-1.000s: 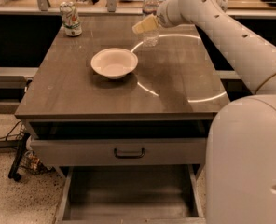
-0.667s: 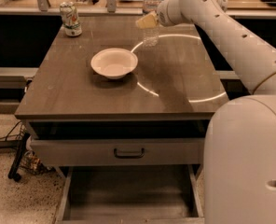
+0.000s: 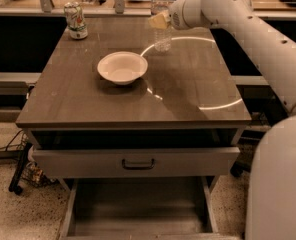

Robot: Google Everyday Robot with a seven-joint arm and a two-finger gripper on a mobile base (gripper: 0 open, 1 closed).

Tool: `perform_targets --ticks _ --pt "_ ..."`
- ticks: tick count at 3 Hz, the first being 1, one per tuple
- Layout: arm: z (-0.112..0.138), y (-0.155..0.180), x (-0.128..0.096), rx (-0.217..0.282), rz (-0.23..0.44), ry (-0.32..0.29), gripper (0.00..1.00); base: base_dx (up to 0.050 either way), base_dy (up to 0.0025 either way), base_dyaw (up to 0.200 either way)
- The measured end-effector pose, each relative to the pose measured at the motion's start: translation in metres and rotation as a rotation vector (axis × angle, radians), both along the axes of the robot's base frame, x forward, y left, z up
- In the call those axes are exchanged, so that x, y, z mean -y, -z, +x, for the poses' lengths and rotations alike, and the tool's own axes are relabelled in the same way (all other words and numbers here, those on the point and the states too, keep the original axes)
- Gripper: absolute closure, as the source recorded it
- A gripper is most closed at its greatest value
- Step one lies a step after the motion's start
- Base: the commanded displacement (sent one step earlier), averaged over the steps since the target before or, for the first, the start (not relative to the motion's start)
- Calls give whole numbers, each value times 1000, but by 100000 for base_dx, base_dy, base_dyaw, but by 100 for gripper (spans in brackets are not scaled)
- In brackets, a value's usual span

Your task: Place water bottle into middle drawer

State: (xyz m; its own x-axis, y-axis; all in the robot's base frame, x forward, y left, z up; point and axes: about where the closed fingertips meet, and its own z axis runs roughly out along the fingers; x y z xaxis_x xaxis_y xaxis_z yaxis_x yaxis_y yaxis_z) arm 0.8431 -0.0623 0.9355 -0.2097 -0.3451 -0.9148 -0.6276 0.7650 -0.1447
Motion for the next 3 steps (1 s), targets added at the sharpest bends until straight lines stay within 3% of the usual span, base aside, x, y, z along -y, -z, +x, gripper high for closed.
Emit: perform_targets --ticks 1,2,3 --pt "-46 -4 -16 -16 26 -115 96 0 0 0" --pt "-119 -4 -9 -56 27 -224 100 0 0 0" --pt "-161 -1 26 -89 30 -206 100 0 0 0"
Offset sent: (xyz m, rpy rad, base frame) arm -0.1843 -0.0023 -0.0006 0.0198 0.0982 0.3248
